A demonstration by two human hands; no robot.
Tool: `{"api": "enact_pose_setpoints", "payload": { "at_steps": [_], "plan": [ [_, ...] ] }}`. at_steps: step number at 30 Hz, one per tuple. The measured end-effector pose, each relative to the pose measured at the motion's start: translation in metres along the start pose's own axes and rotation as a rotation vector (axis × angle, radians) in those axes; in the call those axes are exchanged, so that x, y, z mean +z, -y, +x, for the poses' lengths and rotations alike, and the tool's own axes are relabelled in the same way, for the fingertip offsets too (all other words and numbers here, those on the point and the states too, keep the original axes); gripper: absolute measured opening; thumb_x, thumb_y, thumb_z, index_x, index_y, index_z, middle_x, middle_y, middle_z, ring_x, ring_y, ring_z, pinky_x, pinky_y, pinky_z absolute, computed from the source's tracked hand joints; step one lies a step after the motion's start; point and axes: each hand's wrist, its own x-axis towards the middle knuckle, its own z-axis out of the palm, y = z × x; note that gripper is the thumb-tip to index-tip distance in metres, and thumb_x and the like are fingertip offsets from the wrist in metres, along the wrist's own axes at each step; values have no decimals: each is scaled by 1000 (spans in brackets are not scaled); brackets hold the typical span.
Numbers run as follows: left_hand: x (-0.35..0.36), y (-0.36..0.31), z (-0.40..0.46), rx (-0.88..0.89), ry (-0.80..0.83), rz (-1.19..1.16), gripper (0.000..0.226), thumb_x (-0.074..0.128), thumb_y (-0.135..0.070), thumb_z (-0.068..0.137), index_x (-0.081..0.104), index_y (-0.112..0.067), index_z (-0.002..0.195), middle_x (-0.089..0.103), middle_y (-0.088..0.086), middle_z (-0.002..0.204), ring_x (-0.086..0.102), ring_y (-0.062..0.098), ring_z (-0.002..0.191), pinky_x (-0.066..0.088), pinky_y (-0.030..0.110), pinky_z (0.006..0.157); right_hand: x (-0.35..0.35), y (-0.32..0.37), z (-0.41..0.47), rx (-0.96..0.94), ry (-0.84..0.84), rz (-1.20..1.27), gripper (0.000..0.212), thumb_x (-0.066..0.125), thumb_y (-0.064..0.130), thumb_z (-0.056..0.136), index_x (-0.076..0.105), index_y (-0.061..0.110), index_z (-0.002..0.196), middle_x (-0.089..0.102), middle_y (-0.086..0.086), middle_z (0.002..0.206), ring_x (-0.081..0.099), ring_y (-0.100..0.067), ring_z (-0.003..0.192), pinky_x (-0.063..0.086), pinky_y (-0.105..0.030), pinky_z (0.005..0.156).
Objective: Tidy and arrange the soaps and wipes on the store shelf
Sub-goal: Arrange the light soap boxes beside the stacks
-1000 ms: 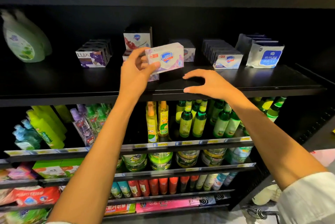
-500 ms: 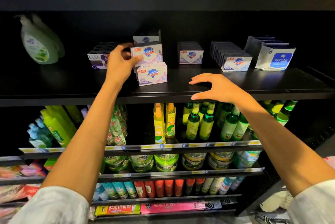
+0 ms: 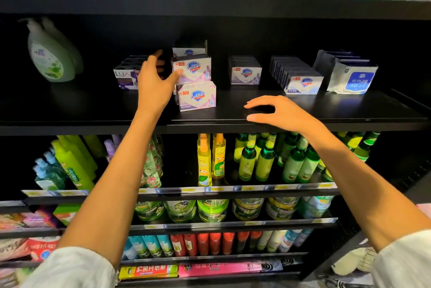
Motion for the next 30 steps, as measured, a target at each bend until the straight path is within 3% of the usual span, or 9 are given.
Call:
{"api": "enact_pose_setpoints", "payload": {
  "at_steps": [3, 7, 11, 13, 15, 18, 24, 27, 30],
  "plan": [
    [-4, -8, -28, 190, -139, 92, 47, 71, -28, 97, 56, -14, 140, 57, 8, 130, 57, 13, 115, 43, 8, 90, 0, 2, 2, 44, -66, 66, 31, 70, 48, 94, 75, 36, 122, 70, 24, 121, 59, 12, 114, 39, -9, 95],
    [7, -16, -69, 389, 13, 139, 31, 67, -29, 99, 66, -14, 126, 63, 4, 112, 62, 18, 103, 51, 35, 93, 2, 1, 13, 113, -229, 215, 16, 75, 29, 95, 79, 25, 110, 76, 14, 108, 67, 7, 99, 46, -4, 83],
    [36, -28, -89, 456, 410, 264, 40, 61, -43, 102, 66, -18, 133, 67, 1, 122, 62, 16, 114, 51, 39, 99, 0, -5, 43, 225, -429, 263, 6, 79, 22, 89, 80, 27, 92, 78, 4, 92, 72, -10, 90, 60, -35, 89],
    [50, -30, -87, 492, 553, 336, 50, 59, -48, 102, 61, -17, 141, 63, 2, 134, 58, 19, 123, 48, 39, 104, -1, -14, 62, 281, -458, 251, 11, 83, 33, 81, 79, 28, 90, 78, 1, 89, 74, -17, 91, 62, -47, 89],
    [59, -27, -82, 490, 644, 413, 58, 56, -54, 101, 56, -18, 147, 57, 1, 143, 56, 20, 129, 48, 41, 105, -3, -20, 81, 345, -495, 195, 37, 83, 46, 75, 78, 22, 102, 77, -4, 96, 73, -22, 95, 62, -43, 86],
    [66, -21, -77, 494, 694, 550, 62, 52, -61, 100, 53, -23, 149, 51, -7, 149, 54, 18, 131, 49, 41, 101, -3, -23, 99, 462, -504, 111, 47, 80, 34, 89, 70, 1, 121, 69, -13, 109, 65, -24, 98, 48, -32, 78],
    [69, -15, -76, 467, 684, 590, 62, 47, -67, 100, 52, -31, 150, 46, -16, 154, 50, 14, 136, 44, 41, 107, 2, -29, 129, 365, -493, 142, 63, 77, 20, 92, 51, 12, 149, 60, -12, 144, 57, -28, 131, 40, -17, 91],
    [71, -13, -75, 483, 670, 573, 62, 48, -67, 99, 55, -31, 149, 48, -16, 153, 52, 13, 134, 47, 42, 105, 4, -32, 141, 376, -490, 206, 75, 77, 28, 93, 39, 14, 157, 52, -11, 153, 50, -28, 139, 39, -26, 107],
    [71, -10, -75, 475, 665, 556, 62, 49, -68, 98, 56, -31, 147, 50, -17, 151, 53, 12, 133, 48, 41, 103, 9, -40, 153, 397, -491, 249, 78, 83, 30, 88, 44, 14, 154, 56, -10, 149, 54, -27, 135, 45, -33, 110]
  ]
}}
